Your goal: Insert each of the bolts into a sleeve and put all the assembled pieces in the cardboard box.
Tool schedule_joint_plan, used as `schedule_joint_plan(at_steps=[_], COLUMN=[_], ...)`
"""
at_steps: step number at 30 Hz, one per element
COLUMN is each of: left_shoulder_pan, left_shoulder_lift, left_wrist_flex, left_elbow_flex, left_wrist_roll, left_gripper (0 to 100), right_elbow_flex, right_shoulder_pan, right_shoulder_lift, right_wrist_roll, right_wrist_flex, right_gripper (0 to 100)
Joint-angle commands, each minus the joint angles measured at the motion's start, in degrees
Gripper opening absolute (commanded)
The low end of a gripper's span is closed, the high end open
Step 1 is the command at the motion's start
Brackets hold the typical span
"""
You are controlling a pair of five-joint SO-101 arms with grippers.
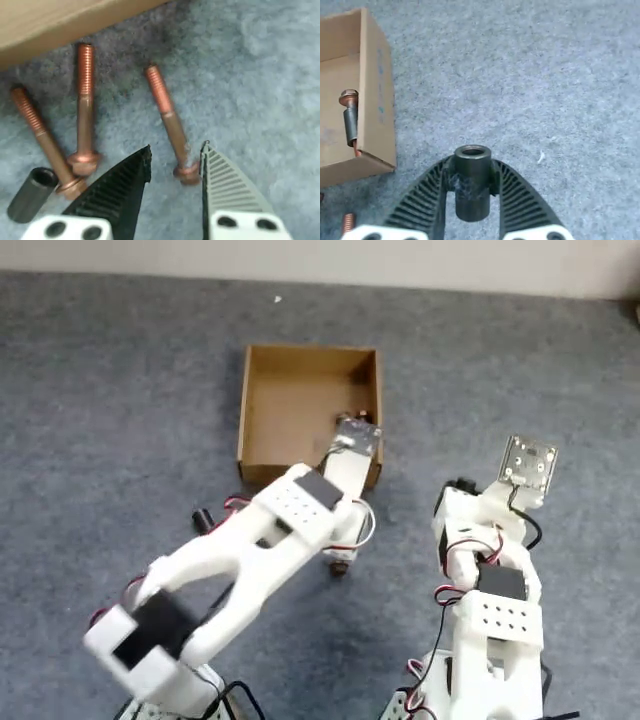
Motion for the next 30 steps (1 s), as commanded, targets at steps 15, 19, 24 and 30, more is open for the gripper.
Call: schedule_joint_plan(at_steps=[15,19,24,30], left_shoulder_pan=[0.04,0.04,-2.07,-10.51], left_shoulder_lift=[11.56,9.8,2.42,-9.1], left_wrist_flex=[1.32,7.65,14.15,14.77], left_elbow_flex=[-8.4,-11.03,-11.3,-6.29], left_wrist_roll=[1.49,1.49,1.67,14.42], left_gripper=[2,1,1,1], right_elbow_flex=[-0.66,-0.57,-0.57,-0.48], right_shoulder_pan=[0.48,0.48,0.48,0.48], right_shoulder_lift=[-1.63,-1.63,-1.63,-1.71], right_wrist_roll=[-0.7,-0.62,-0.62,-0.53], right_wrist_flex=[-1.89,-1.89,-1.89,-1.89], right_gripper=[0.4,0.4,0.4,0.4])
